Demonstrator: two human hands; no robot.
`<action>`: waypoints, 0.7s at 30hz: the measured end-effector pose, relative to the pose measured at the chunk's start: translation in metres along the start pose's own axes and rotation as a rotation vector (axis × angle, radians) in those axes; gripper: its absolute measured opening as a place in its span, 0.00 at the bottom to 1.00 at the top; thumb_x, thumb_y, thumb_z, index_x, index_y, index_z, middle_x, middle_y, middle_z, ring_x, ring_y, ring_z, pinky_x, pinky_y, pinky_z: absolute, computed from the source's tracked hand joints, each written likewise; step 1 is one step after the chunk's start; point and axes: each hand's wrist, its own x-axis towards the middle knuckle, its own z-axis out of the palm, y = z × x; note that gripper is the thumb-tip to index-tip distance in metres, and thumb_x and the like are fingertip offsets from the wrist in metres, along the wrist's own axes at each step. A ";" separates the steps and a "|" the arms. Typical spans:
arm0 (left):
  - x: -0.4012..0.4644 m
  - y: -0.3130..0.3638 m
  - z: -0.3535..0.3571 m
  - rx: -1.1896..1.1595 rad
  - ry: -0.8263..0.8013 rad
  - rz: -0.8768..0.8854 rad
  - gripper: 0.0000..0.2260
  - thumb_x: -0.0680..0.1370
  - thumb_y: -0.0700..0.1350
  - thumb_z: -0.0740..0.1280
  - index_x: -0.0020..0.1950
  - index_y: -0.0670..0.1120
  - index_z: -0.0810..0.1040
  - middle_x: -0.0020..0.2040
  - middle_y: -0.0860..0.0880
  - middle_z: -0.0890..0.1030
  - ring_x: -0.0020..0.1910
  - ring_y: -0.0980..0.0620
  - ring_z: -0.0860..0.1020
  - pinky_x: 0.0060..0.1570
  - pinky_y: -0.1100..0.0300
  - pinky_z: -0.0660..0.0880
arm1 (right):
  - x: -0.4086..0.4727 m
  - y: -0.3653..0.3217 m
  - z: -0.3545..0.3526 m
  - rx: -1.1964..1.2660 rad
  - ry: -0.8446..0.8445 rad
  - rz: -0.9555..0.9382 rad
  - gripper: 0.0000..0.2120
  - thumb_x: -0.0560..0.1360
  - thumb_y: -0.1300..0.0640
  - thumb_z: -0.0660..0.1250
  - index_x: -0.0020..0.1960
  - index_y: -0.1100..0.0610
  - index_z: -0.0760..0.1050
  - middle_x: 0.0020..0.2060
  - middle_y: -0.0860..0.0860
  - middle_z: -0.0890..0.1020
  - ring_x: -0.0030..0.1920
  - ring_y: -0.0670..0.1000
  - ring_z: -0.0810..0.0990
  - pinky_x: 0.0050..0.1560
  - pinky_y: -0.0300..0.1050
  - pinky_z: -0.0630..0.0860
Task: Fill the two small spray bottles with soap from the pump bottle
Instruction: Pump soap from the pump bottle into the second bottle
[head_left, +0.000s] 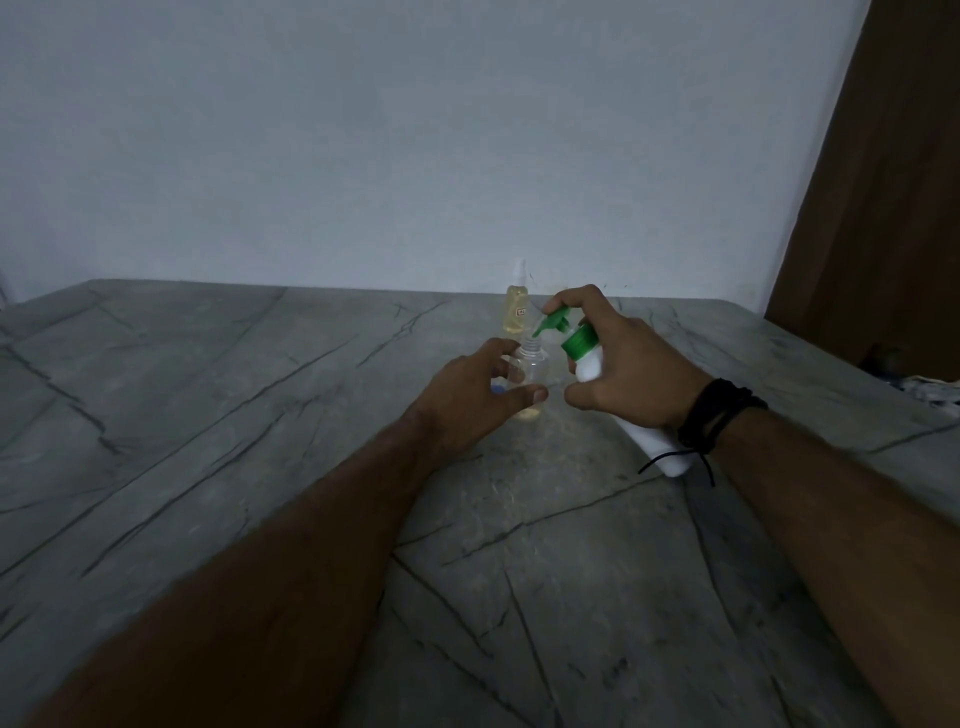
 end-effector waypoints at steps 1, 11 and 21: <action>-0.001 0.000 0.000 0.003 0.006 0.004 0.31 0.69 0.67 0.67 0.68 0.56 0.66 0.52 0.61 0.74 0.40 0.70 0.69 0.37 0.72 0.62 | 0.000 0.000 0.000 0.002 0.000 0.002 0.36 0.65 0.64 0.74 0.68 0.45 0.65 0.38 0.44 0.80 0.34 0.44 0.79 0.35 0.34 0.75; 0.000 0.000 0.000 -0.001 0.013 0.001 0.31 0.69 0.67 0.68 0.68 0.56 0.66 0.52 0.61 0.74 0.42 0.67 0.71 0.37 0.72 0.63 | -0.001 0.000 0.000 -0.011 0.008 0.000 0.36 0.65 0.64 0.74 0.67 0.44 0.65 0.38 0.43 0.79 0.35 0.46 0.80 0.35 0.38 0.76; 0.002 0.000 0.001 -0.001 -0.004 -0.025 0.32 0.69 0.67 0.68 0.68 0.56 0.66 0.57 0.57 0.77 0.42 0.66 0.71 0.37 0.71 0.63 | 0.000 0.000 0.000 -0.019 0.007 0.008 0.35 0.65 0.64 0.74 0.67 0.45 0.65 0.38 0.47 0.80 0.34 0.46 0.80 0.35 0.39 0.75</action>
